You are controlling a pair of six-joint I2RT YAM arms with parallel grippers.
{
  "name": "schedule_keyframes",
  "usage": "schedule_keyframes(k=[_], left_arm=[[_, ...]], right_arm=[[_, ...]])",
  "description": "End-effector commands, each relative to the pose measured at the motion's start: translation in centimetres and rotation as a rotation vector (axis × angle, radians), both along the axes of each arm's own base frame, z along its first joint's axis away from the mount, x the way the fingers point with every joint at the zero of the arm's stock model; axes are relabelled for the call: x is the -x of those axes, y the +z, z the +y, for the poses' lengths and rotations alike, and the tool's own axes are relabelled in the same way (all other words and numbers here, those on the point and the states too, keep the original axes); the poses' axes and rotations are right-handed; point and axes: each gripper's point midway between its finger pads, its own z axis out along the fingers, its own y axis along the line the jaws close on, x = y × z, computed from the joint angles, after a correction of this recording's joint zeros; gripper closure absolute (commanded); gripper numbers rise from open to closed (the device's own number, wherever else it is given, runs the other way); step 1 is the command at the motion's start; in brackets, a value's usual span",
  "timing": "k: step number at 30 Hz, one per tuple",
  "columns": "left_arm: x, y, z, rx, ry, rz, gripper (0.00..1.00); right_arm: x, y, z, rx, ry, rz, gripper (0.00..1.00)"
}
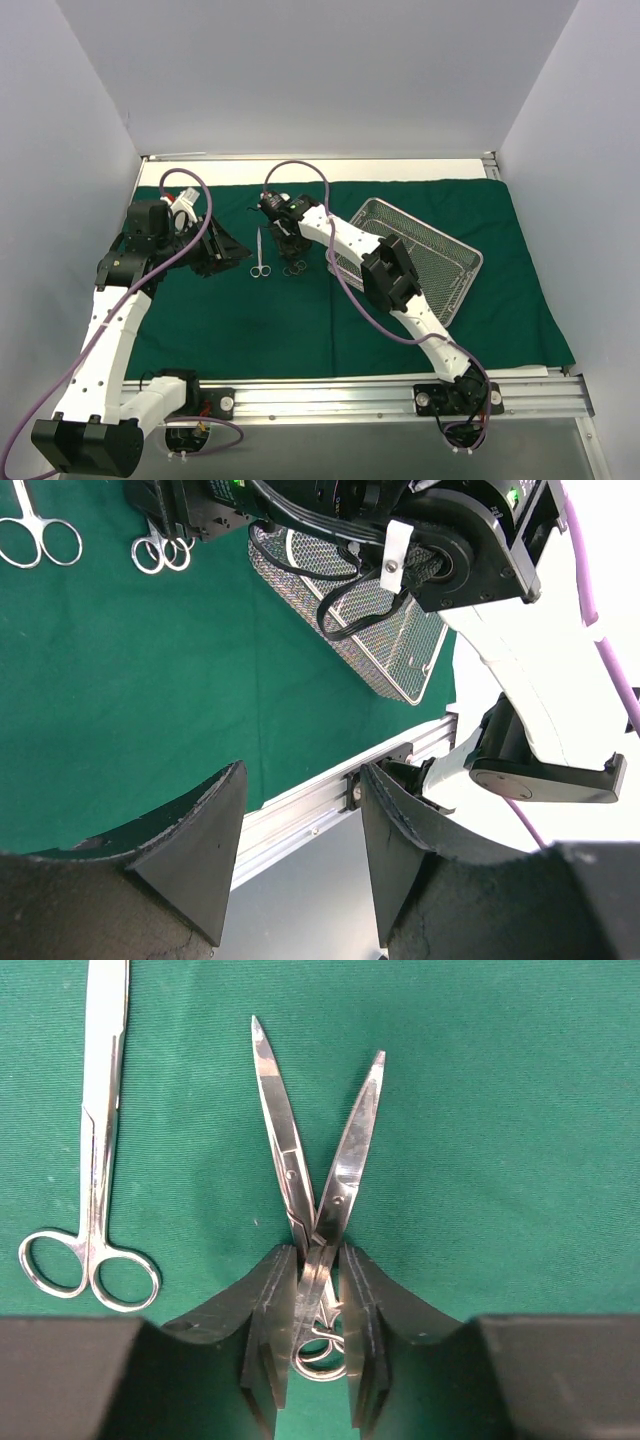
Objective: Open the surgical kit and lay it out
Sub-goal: Pick up the medical item from the surgical kit.
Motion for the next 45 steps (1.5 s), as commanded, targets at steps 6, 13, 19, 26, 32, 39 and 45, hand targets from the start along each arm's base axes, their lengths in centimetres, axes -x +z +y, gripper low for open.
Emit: schedule_keyframes(k=[6, 13, 19, 26, 32, 39, 45], left_arm=[[-0.1, 1.2, 0.0, 0.014, -0.008, -0.062, 0.42], [-0.1, 1.3, 0.0, 0.014, -0.007, -0.062, 0.42], [-0.1, 1.3, -0.1, 0.015, -0.008, -0.062, 0.42], [0.0, 1.4, 0.1, 0.006, -0.005, -0.064, 0.42], [0.0, 1.0, 0.1, 0.0, -0.008, -0.055, 0.42], [0.1, 0.5, 0.3, -0.009, 0.003, -0.042, 0.42], [0.7, -1.1, 1.7, -0.094, 0.05, 0.021, 0.42]], right_arm=[[1.0, 1.6, -1.0, 0.007, -0.047, 0.054, 0.84], [1.1, 2.2, 0.0, -0.094, -0.169, 0.132, 1.0], [0.8, 2.2, 0.6, -0.166, -0.25, 0.177, 1.0], [-0.7, 2.6, 0.9, -0.216, -0.255, 0.165, 1.0], [-1.4, 3.7, 0.0, -0.16, -0.147, 0.082, 1.0], [-0.6, 4.2, 2.0, -0.217, -0.15, 0.09, 1.0], [-0.6, 6.1, 3.0, -0.255, -0.182, 0.047, 1.0]])
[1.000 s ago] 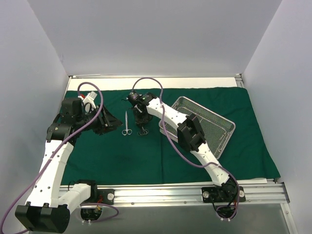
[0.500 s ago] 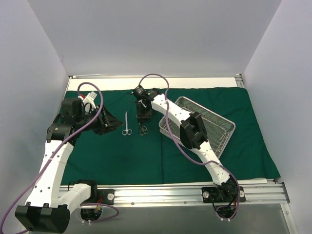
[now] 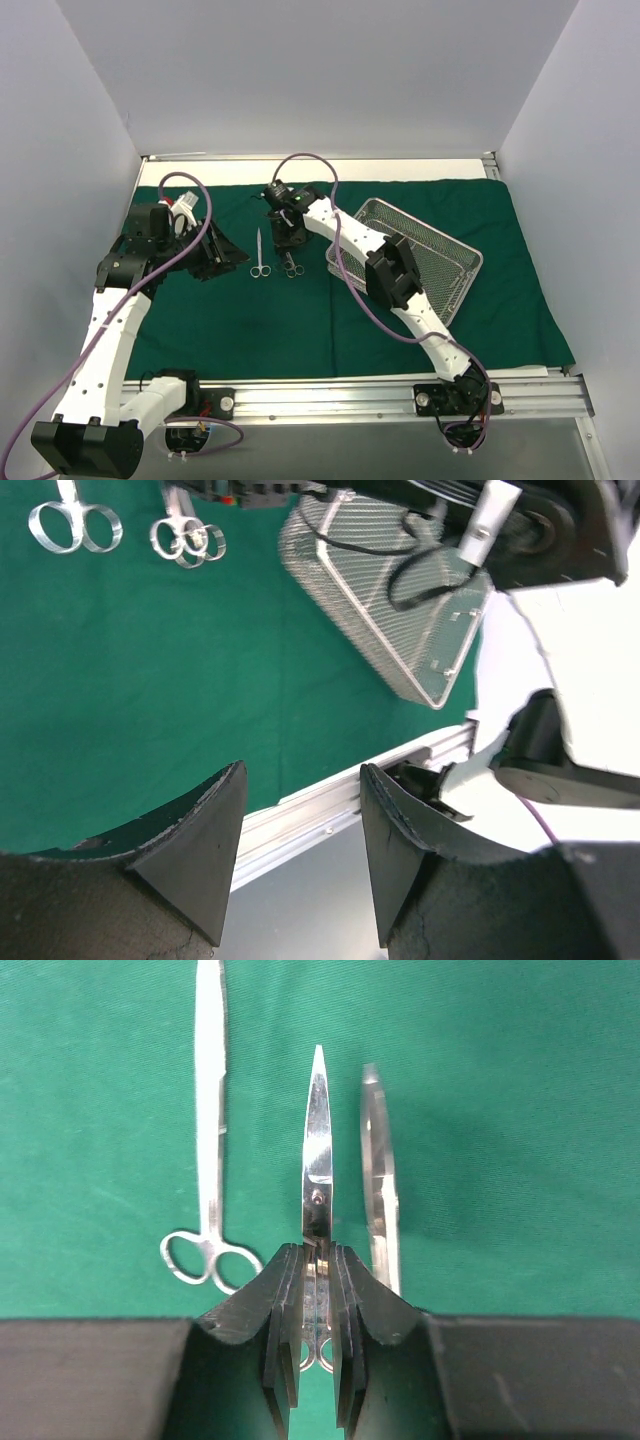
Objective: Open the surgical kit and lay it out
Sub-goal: Pick up the medical item from the surgical kit, then place the medical item in the surgical kit.
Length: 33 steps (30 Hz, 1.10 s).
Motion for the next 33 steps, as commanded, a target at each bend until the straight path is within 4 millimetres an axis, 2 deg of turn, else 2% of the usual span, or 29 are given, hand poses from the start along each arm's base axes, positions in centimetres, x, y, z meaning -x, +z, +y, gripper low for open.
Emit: schedule_keyframes(k=[1, 6, 8, 13, 17, 18, 22, 33], left_arm=[[0.4, -0.4, 1.5, -0.077, 0.044, -0.001, 0.42], [1.5, -1.2, 3.1, -0.151, 0.105, 0.043, 0.42], [1.9, -1.0, 3.9, -0.186, 0.136, 0.045, 0.42], [2.8, -0.5, 4.3, -0.195, 0.169, 0.034, 0.42], [3.4, -0.5, 4.4, -0.186, 0.186, 0.035, 0.42], [3.5, -0.5, 4.5, -0.19, 0.191, 0.037, 0.42], [3.8, -0.3, 4.6, -0.186, 0.203, 0.032, 0.42], [4.2, -0.2, 4.5, -0.171, 0.204, 0.031, 0.42]], right_arm=[[-0.2, 4.0, 0.9, -0.052, -0.032, -0.062, 1.0], [-0.5, 4.4, 2.9, -0.115, -0.097, -0.072, 1.0], [-0.9, 5.1, 4.8, -0.181, -0.126, -0.093, 1.0], [-1.4, 5.6, 7.5, -0.264, -0.173, -0.101, 1.0], [-0.6, 4.5, 9.5, -0.302, -0.161, -0.072, 1.0], [-0.2, 4.7, 10.1, -0.311, -0.147, -0.075, 1.0], [0.9, 4.1, 11.3, -0.32, -0.129, -0.064, 1.0], [1.3, 1.9, 12.2, -0.309, -0.166, -0.048, 1.0]])
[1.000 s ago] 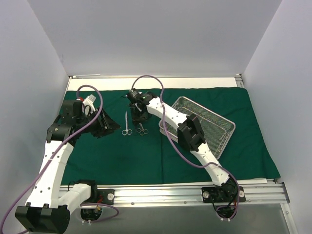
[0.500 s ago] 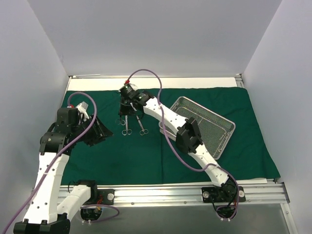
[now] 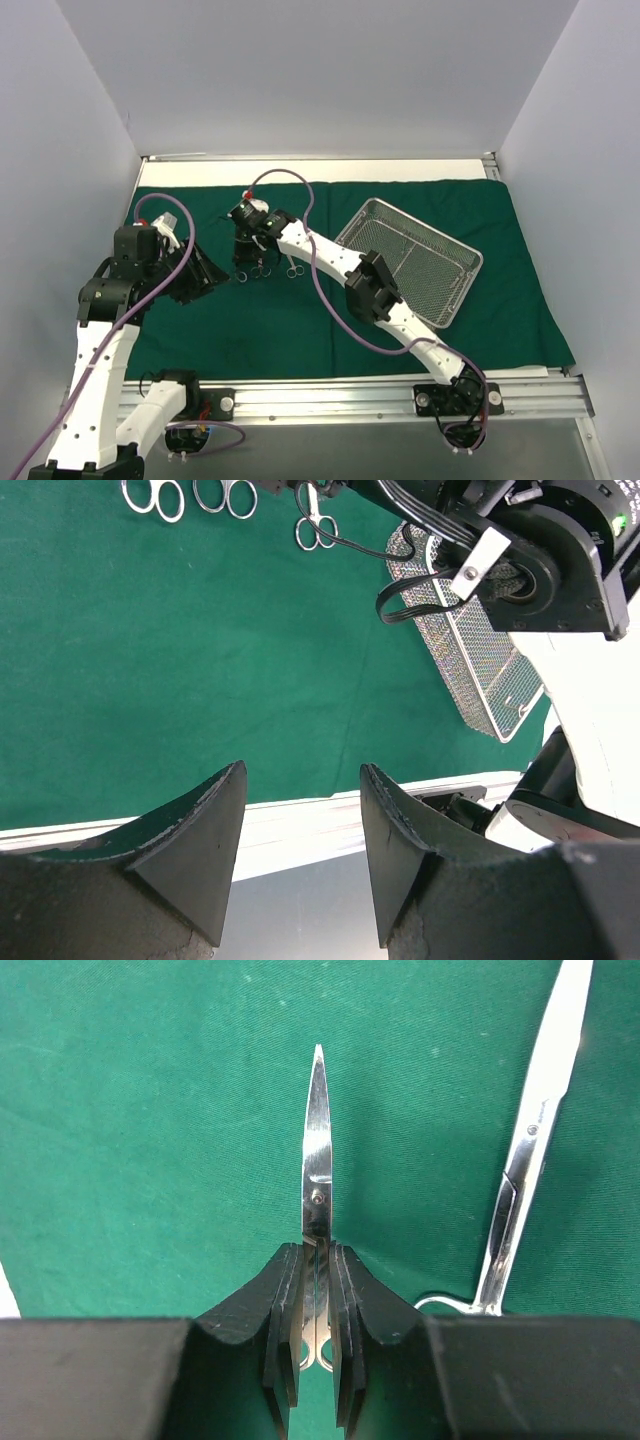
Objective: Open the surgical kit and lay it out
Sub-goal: Place the medical item in the surgical kit.
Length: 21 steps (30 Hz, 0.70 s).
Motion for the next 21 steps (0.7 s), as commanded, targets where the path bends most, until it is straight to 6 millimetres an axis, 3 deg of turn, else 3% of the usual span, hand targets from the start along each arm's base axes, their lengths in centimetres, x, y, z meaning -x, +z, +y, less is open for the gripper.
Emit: schedule_keyframes(k=[1, 9, 21], left_arm=[[0.1, 1.0, 0.1, 0.011, 0.018, -0.026, 0.42], [0.1, 1.1, 0.0, 0.015, 0.006, -0.029, 0.42], [0.1, 1.1, -0.2, 0.02, -0.01, -0.033, 0.42]], right_arm=[[-0.9, 1.4, 0.6, -0.036, -0.043, -0.024, 1.0], [-1.8, 1.9, 1.5, -0.091, -0.087, -0.037, 1.0], [-2.5, 0.2, 1.5, -0.082, -0.113, -0.038, 1.0]])
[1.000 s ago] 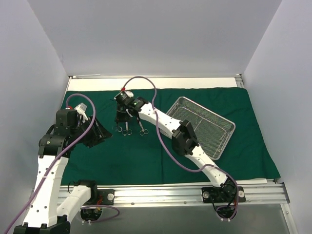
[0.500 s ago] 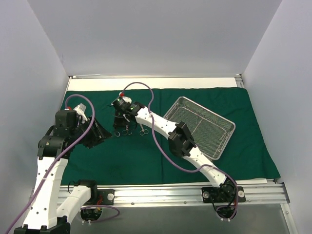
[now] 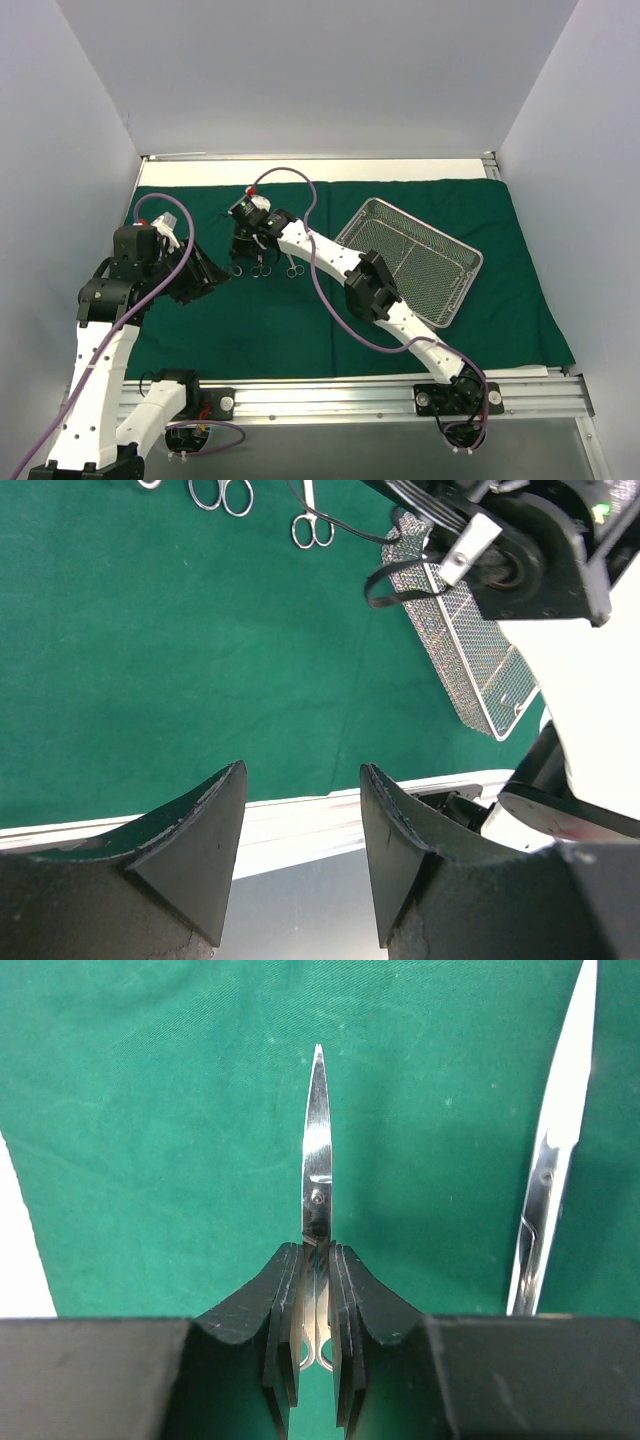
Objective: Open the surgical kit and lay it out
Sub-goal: Place the medical item in the surgical kit.
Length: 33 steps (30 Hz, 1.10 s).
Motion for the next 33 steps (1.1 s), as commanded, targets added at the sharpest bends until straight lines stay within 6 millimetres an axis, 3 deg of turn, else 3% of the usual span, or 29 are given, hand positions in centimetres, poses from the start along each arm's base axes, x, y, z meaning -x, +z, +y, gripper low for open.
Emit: schedule_keyframes(k=[1, 11, 33], left_arm=[[0.0, 1.0, -0.2, 0.013, -0.012, -0.033, 0.42], [-0.1, 1.0, -0.2, 0.014, -0.021, -0.036, 0.42], [-0.3, 1.4, -0.3, 0.021, -0.031, -0.041, 0.42]], right_arm=[[-1.4, -0.5, 0.3, -0.013, -0.042, -0.025, 1.0], [-1.6, -1.4, -0.4, 0.029, -0.05, -0.034, 1.0], [-1.8, -1.2, 0.1, -0.011, -0.041, -0.02, 0.8]])
